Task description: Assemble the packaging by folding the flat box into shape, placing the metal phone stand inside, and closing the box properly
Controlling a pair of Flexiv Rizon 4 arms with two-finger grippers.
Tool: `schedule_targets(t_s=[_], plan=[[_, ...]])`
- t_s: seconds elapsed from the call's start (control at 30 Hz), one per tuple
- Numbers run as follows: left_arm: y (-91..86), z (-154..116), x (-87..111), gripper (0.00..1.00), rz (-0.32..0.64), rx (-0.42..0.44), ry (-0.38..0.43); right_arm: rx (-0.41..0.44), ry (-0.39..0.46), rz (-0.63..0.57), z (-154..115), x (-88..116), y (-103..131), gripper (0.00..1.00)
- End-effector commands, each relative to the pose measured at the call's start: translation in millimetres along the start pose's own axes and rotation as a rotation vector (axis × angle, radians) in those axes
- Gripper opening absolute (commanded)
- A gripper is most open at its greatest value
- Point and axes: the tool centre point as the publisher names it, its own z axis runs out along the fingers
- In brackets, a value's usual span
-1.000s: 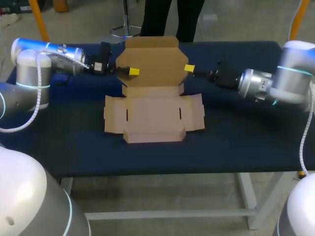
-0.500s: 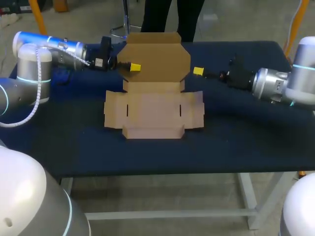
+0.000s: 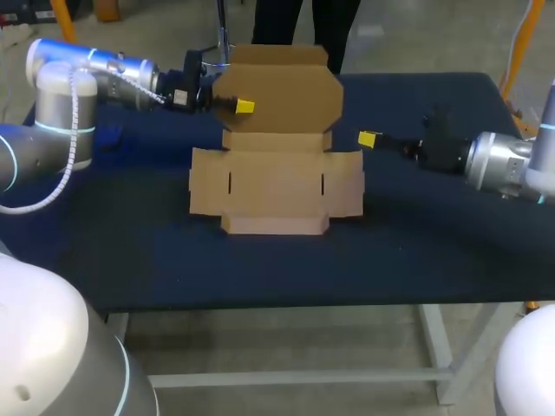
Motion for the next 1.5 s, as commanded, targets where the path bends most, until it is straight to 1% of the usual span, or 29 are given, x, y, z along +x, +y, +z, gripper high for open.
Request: schedule_targets(t_s=[0.03, 0.2, 0.37, 0.5, 1.17, 1.23, 1.3, 1.47, 1.5], plan=[[-5.1, -2.2, 10.6, 0.0, 0.013, 0.002, -0.027, 0.002, -0.085, -0.028, -14.7, 16.4, -2.7, 0.0], [-9.0, -2.7, 15.5, 0.0, 0.047, 0.007, -0.031, 0.016, -0.1, -0.077, -24.4, 27.0, -9.9, 0.0], [-12.8, -3.2, 19.5, 0.0, 0.075, 0.018, -0.031, 0.021, -0.11, -0.099, -31.1, 35.6, -19.3, 0.0], [-15.1, -3.0, 25.0, 0.0, 0.115, 0.012, -0.024, 0.008, -0.146, -0.113, -36.9, 42.8, -25.2, 0.0], [-15.1, -3.0, 25.0, 0.0, 0.115, 0.012, -0.024, 0.005, -0.14, -0.119, -34.3, 43.3, -23.7, 0.0], [-15.9, -3.2, 26.5, 0.0, 0.116, 0.014, -0.021, -0.007, -0.14, -0.139, -31.8, 46.0, -23.0, 0.0], [-17.8, -3.3, 29.1, 0.0, 0.118, 0.02, -0.031, -0.011, -0.158, -0.183, -30.9, 51.7, -25.0, 0.0], [-22.4, -3.4, 38.4, 0.0, 0.121, 0.027, -0.047, -0.005, -0.165, -0.255, -36.7, 61.8, -34.5, 0.0], [-23.2, -3.4, 40.4, 0.0, 0.112, 0.03, -0.061, -0.001, -0.168, -0.27, -37.9, 62.4, -36.4, 0.0]])
